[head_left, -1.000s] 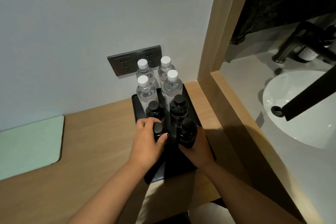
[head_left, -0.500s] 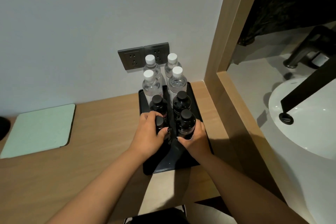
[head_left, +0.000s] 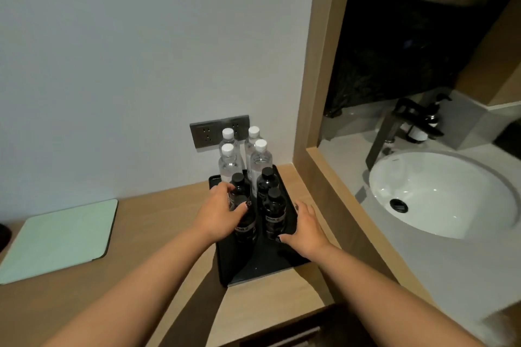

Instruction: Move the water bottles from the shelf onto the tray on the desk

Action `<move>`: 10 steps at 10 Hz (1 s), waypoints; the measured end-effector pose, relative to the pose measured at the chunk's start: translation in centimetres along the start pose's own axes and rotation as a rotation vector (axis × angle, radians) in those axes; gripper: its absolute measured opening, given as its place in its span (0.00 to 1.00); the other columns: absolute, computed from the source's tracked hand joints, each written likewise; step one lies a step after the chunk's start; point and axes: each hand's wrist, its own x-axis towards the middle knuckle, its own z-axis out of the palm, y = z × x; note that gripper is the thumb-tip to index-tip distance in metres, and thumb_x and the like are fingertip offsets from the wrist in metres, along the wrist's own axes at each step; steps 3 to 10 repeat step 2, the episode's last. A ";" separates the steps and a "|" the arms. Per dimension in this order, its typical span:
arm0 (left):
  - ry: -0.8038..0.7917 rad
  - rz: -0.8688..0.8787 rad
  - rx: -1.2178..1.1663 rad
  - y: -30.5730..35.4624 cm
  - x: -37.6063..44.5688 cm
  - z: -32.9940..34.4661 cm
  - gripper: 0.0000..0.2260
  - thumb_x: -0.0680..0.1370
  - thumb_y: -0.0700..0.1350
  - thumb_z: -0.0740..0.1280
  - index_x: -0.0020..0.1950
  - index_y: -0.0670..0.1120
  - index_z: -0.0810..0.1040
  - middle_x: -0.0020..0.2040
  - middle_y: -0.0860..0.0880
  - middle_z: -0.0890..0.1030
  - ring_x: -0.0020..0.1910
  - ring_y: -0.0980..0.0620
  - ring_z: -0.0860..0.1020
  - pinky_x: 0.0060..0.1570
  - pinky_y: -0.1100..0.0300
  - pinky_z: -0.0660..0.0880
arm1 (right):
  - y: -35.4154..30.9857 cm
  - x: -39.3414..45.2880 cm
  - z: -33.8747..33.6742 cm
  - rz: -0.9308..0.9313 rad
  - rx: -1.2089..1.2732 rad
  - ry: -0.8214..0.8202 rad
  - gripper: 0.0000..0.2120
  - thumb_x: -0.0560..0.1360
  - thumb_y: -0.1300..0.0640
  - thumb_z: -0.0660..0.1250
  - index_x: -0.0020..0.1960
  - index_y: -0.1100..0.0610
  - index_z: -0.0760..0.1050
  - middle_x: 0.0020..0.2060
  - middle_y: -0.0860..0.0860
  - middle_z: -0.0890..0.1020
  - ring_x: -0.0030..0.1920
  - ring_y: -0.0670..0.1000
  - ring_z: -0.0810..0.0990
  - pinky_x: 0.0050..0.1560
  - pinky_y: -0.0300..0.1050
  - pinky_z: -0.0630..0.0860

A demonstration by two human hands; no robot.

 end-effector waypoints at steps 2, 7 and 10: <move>-0.008 0.174 0.048 0.6 -5.8 -4.1 0.28 0.77 0.51 0.65 0.74 0.44 0.61 0.72 0.45 0.68 0.70 0.47 0.67 0.67 0.55 0.64 | -4.7 -6.6 -2.1 -0.121 -0.157 0.045 0.38 0.73 0.53 0.71 0.76 0.54 0.54 0.74 0.52 0.60 0.74 0.54 0.58 0.72 0.48 0.58; -0.008 0.174 0.048 0.6 -5.8 -4.1 0.28 0.77 0.51 0.65 0.74 0.44 0.61 0.72 0.45 0.68 0.70 0.47 0.67 0.67 0.55 0.64 | -4.7 -6.6 -2.1 -0.121 -0.157 0.045 0.38 0.73 0.53 0.71 0.76 0.54 0.54 0.74 0.52 0.60 0.74 0.54 0.58 0.72 0.48 0.58; -0.008 0.174 0.048 0.6 -5.8 -4.1 0.28 0.77 0.51 0.65 0.74 0.44 0.61 0.72 0.45 0.68 0.70 0.47 0.67 0.67 0.55 0.64 | -4.7 -6.6 -2.1 -0.121 -0.157 0.045 0.38 0.73 0.53 0.71 0.76 0.54 0.54 0.74 0.52 0.60 0.74 0.54 0.58 0.72 0.48 0.58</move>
